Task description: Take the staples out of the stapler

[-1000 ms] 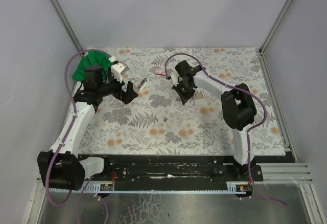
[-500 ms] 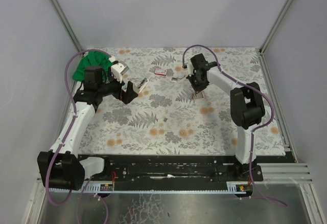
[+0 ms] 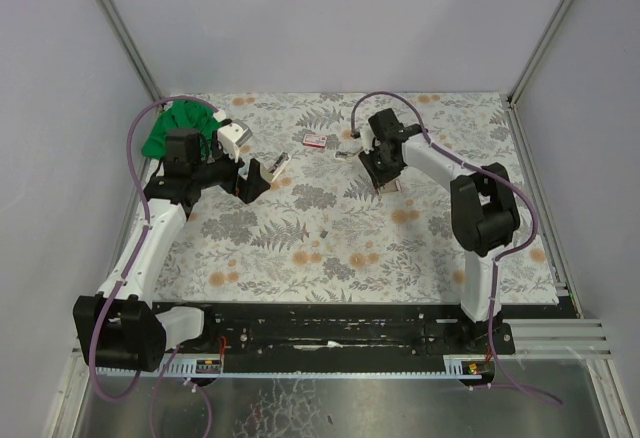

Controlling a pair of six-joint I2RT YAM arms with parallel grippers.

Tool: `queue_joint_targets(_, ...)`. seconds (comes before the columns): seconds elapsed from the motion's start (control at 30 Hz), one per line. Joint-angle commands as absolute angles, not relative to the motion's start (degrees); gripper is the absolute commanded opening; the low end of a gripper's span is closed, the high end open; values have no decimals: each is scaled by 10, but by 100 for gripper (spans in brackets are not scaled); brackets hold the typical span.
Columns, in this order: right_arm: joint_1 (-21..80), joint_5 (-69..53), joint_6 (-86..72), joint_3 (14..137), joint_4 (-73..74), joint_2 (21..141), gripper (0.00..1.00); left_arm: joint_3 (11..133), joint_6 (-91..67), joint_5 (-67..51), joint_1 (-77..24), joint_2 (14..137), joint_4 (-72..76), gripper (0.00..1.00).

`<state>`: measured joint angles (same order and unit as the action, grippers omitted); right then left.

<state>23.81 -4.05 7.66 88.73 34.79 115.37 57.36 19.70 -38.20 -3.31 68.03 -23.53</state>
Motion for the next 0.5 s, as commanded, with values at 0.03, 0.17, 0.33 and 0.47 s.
queue_joint_targets(0.03, 271, -67, 78, 885, 348, 1127, 35, 569, 192, -389, -29, 679, -202, 100)
queue_joint_targets(0.17, 277, -83, 65, 868, 352, 1134, 42, 569, 192, -389, -29, 680, -202, 100)
queue_joint_targets(0.33, 278, -95, 53, 847, 347, 1144, 47, 569, 192, -389, -29, 682, -202, 100)
queue_joint_targets(0.47, 278, -93, 43, 842, 341, 1152, 51, 569, 192, -387, -29, 681, -201, 100)
